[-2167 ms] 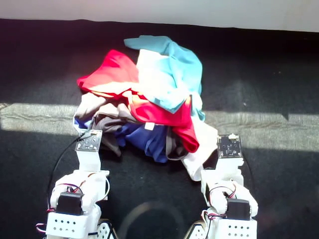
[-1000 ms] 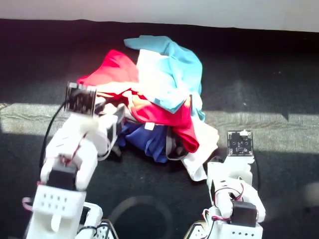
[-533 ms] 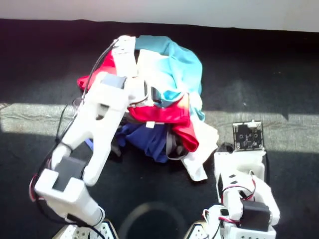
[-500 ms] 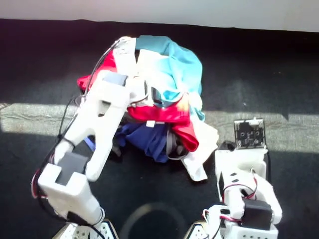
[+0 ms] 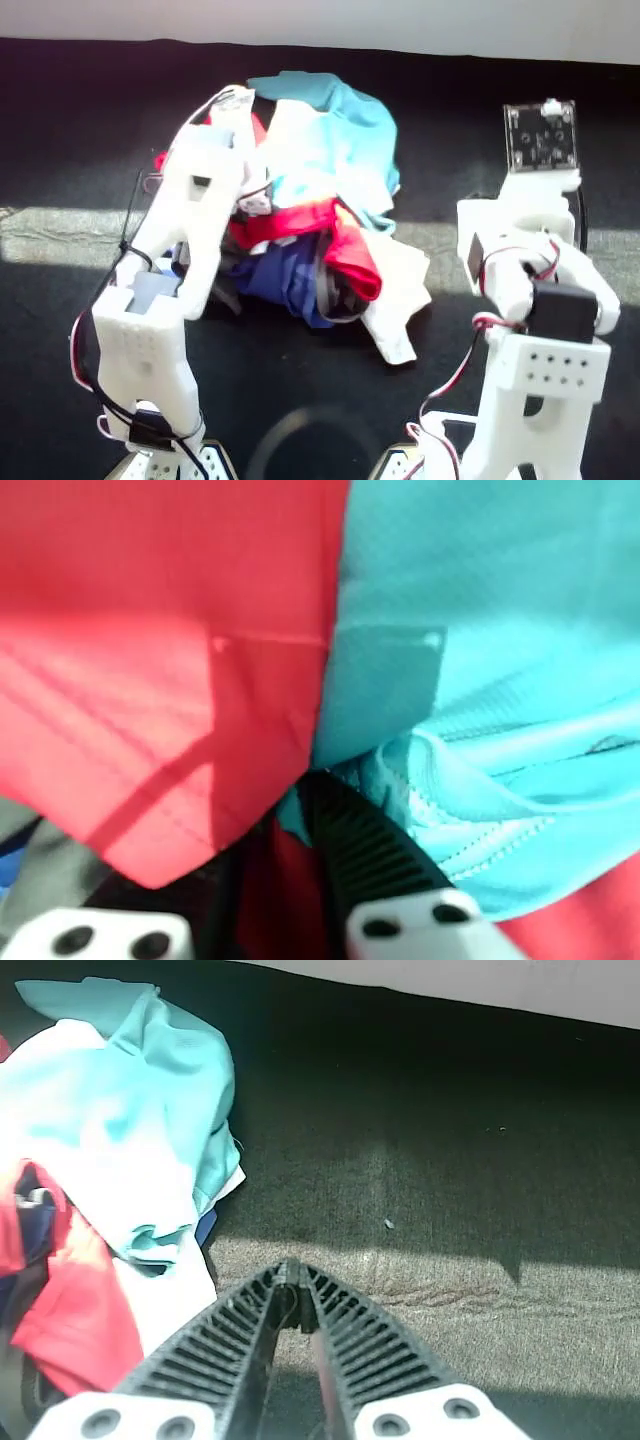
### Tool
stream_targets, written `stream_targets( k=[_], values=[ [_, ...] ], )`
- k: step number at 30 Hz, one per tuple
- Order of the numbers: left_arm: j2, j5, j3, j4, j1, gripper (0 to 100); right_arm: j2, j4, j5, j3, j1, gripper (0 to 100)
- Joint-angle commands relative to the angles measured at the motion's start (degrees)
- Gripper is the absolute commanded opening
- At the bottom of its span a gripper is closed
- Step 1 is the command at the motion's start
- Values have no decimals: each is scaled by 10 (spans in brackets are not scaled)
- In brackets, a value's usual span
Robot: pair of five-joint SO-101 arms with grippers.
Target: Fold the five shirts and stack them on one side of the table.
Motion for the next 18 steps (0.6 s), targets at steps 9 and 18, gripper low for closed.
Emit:
stream_targets(
  k=[9, 18],
  values=[
    [-71, -211, -146, 64, -449, 9, 67, -31, 8, -42, 29, 16],
    [-76, -277, -342, 49, -655, 9, 241, -11, 4, -56, -91, 272]
  ],
)
